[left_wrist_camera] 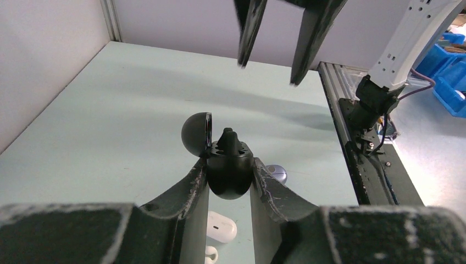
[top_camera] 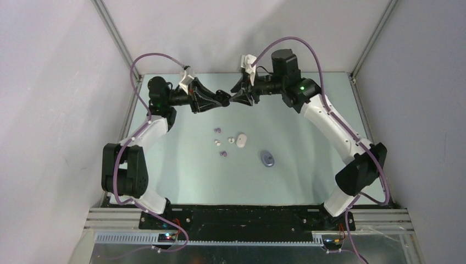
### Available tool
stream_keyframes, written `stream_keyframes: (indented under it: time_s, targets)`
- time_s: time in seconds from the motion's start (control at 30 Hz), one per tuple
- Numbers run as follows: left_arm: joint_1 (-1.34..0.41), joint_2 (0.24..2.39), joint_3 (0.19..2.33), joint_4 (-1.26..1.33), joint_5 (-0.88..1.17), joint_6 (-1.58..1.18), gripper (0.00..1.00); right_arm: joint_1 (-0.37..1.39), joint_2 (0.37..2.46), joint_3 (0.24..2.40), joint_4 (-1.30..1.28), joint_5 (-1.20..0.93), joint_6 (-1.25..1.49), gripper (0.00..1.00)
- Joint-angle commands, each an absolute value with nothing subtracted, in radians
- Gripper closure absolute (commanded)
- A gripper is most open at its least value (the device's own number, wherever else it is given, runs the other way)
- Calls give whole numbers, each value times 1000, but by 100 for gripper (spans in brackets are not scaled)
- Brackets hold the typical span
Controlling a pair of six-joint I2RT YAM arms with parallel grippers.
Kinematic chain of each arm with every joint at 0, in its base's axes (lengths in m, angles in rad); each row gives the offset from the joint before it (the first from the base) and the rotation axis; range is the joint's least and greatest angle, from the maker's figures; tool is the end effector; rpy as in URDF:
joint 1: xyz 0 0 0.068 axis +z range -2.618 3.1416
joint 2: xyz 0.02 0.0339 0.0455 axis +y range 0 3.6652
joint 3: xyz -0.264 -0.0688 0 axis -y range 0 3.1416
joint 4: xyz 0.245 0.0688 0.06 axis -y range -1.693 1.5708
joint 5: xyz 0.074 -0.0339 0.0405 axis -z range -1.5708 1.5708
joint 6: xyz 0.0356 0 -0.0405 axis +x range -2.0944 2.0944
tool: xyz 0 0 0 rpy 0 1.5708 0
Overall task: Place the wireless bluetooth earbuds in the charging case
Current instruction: Insert the right earbud into the right side groove of the charging case, then close the charging case.
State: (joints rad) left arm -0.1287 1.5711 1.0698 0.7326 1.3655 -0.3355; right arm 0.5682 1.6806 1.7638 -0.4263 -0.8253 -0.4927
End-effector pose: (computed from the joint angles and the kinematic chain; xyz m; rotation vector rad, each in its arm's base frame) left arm 0.3356 -0.0786 0.3310 1.0688 1.2810 -1.2592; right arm 0.3067 0.2268 0.4230 -1.3891 1.2712 0.8350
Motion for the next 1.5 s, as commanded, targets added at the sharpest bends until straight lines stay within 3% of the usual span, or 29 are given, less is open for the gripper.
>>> stream_keyframes:
  time_s: [0.0, 0.27, 1.47]
  targets:
    - [-132, 1567, 1107, 772, 1375, -349, 100, 573, 1615, 1757, -393, -808, -516, 60]
    - [-132, 1566, 1105, 775, 1374, -347, 100, 593, 1699, 1777, -293, -708, -412, 52]
    - [-132, 1569, 1110, 759, 1366, -345, 100, 599, 1829, 1859, -265, -715, -316, 53]
